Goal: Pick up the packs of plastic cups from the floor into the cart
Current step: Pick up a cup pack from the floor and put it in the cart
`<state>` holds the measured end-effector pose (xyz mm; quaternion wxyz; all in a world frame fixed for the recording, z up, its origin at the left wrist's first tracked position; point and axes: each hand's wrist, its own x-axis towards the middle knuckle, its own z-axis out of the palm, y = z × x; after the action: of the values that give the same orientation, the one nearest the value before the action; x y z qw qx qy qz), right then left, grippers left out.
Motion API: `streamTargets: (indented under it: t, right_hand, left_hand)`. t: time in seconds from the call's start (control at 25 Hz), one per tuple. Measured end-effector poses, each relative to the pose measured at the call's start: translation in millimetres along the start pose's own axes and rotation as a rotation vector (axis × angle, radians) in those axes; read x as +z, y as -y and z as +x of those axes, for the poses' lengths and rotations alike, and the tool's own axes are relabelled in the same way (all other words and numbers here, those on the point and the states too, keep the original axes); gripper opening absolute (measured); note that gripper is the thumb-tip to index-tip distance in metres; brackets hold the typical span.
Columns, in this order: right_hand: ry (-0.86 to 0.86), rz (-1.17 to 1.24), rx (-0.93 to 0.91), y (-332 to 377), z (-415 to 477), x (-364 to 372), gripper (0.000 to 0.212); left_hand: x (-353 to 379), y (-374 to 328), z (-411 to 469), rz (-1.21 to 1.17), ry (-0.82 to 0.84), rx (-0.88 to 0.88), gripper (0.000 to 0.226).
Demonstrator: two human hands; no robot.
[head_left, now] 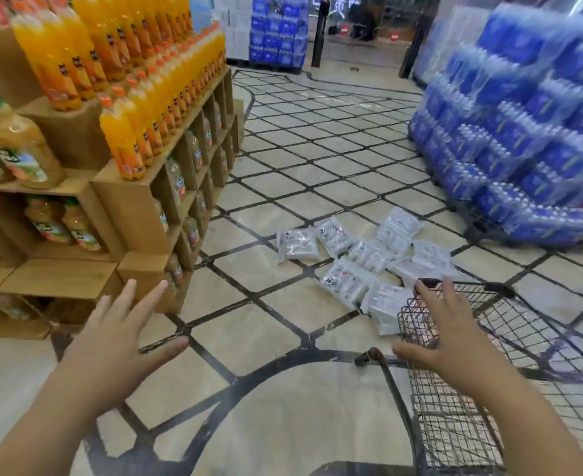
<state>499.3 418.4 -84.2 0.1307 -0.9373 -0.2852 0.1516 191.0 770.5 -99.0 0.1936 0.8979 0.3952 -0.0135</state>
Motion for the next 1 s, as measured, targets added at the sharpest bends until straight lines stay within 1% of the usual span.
streamTargets:
  t: [0.16, 0.24, 0.28, 0.36, 0.48, 0.56, 0.68, 0.76, 0.88, 1.0]
  right_hand:
    - [-0.017, 0.047, 0.12, 10, 19, 1, 0.12]
    - [-0.032, 0.082, 0.136, 8, 29, 0, 0.12]
    - [-0.047, 0.097, 0.164, 5, 39, -3, 0.12]
    - [-0.053, 0.094, 0.211, -2, 58, -5, 0.12]
    - [-0.057, 0.134, 0.288, -28, 111, -6, 0.12]
    - [-0.05, 0.186, 0.285, -46, 153, -7, 0.12]
    - [0.041, 0.236, 0.267, -59, 222, -18, 0.121]
    - [0.08, 0.246, 0.215, -67, 274, -34, 0.121]
    - [0.077, 0.199, 0.156, -73, 349, -70, 0.117]
    - [0.038, 0.189, 0.144, -73, 398, -94, 0.116]
  left_hand:
    - [-20, -30, 87, 0.106, 0.111, 0.171, 0.101]
    - [-24, -48, 118, 0.14, 0.159, 0.241, 0.103]
    - [-25, -61, 140, 0.134, 0.156, 0.284, 0.103]
    - [-23, -83, 172, 0.12, 0.13, 0.317, 0.102]
    - [-12, -129, 236, 0.136, 0.141, 0.343, 0.099]
    - [-5, -156, 268, 0.154, 0.138, 0.345, 0.097]
    - [-8, -180, 316, 0.176, 0.143, 0.324, 0.095]
    - [-9, -191, 354, 0.175, 0.11, 0.307, 0.095]
    - [-7, -215, 404, 0.154, 0.082, 0.277, 0.094]
    - [-2, -245, 441, 0.136, 0.116, 0.309, 0.094]
